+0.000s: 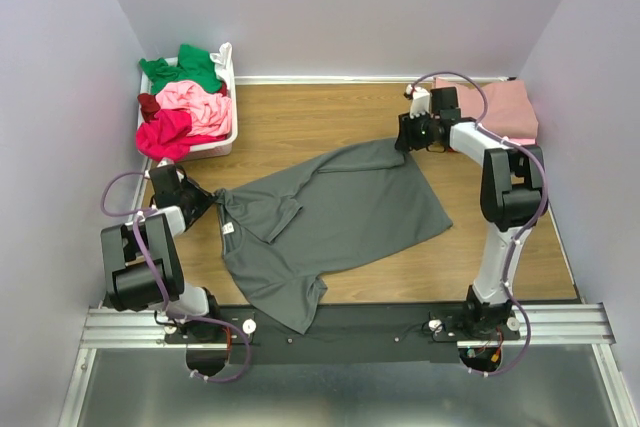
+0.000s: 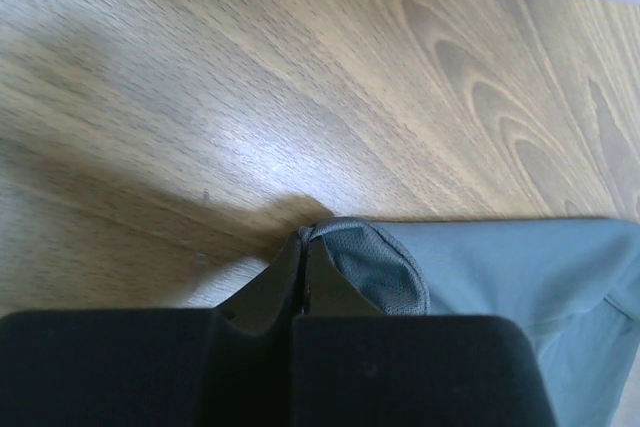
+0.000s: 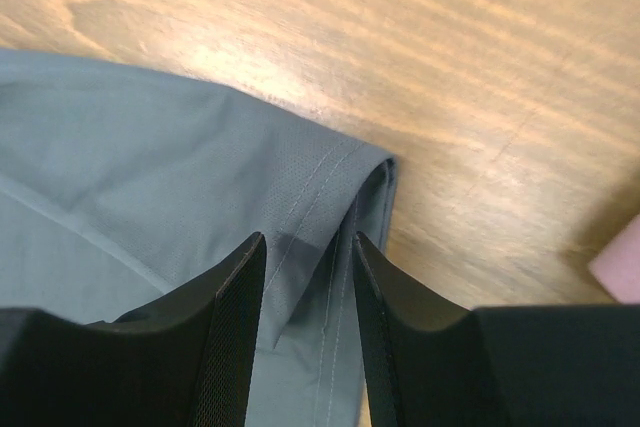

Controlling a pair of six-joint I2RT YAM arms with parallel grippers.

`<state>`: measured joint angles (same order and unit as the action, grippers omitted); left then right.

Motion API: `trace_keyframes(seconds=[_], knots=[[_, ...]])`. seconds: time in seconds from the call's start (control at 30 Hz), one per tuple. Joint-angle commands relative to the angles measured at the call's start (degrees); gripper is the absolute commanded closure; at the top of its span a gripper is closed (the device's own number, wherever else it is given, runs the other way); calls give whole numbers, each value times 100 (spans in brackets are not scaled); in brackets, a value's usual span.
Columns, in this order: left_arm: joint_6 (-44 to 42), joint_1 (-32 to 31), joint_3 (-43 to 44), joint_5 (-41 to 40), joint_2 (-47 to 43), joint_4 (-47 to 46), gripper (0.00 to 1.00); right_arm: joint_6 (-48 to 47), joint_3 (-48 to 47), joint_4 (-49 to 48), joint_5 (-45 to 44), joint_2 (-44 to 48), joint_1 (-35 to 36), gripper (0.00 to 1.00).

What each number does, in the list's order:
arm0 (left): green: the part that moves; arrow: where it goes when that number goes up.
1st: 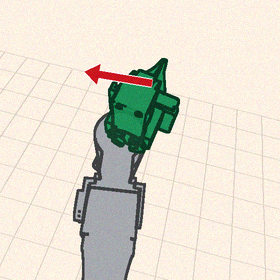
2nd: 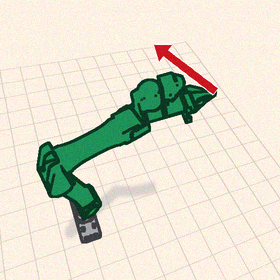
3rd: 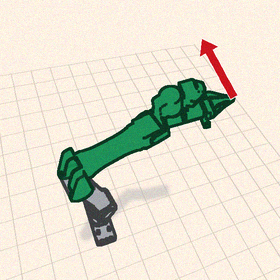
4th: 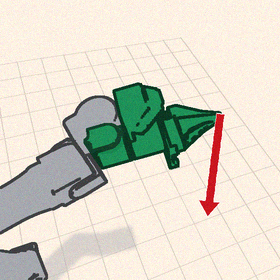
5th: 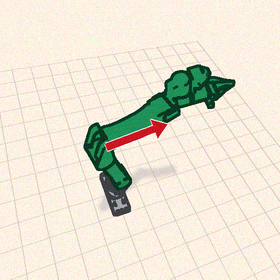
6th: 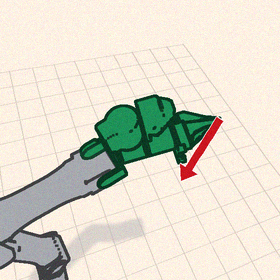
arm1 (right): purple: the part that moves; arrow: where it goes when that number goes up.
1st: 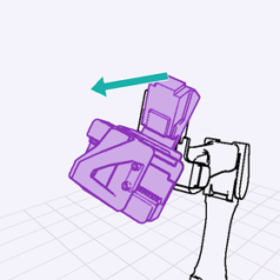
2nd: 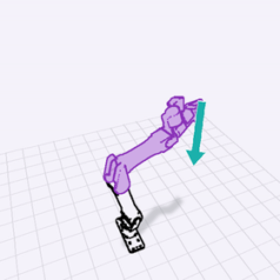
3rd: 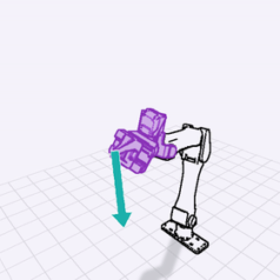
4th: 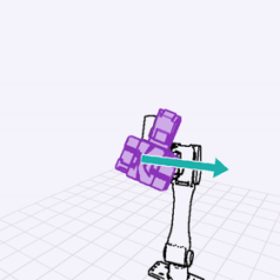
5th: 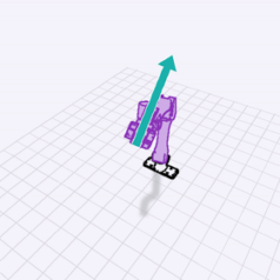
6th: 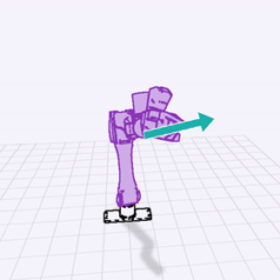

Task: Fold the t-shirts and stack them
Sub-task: Fold the tshirt

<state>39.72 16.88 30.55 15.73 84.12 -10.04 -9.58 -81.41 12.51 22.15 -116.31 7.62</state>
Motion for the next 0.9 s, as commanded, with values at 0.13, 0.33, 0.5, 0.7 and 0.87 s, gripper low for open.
trace_keyframes(seconds=[0.13,0.33,0.5,0.7,0.87], knots=[[-114,43,110,370,105,-182,100,229,-227,366,395,-383,-23,54],[-114,52,118,396,96,-191,100,290,-174,454,422,-436,-24,54],[-123,52,101,414,96,-200,100,326,-165,524,325,-445,-24,54],[-114,52,110,431,140,-209,100,300,-244,586,395,-533,-41,88],[-114,61,127,414,175,-217,100,194,-446,594,168,-375,-93,99]])
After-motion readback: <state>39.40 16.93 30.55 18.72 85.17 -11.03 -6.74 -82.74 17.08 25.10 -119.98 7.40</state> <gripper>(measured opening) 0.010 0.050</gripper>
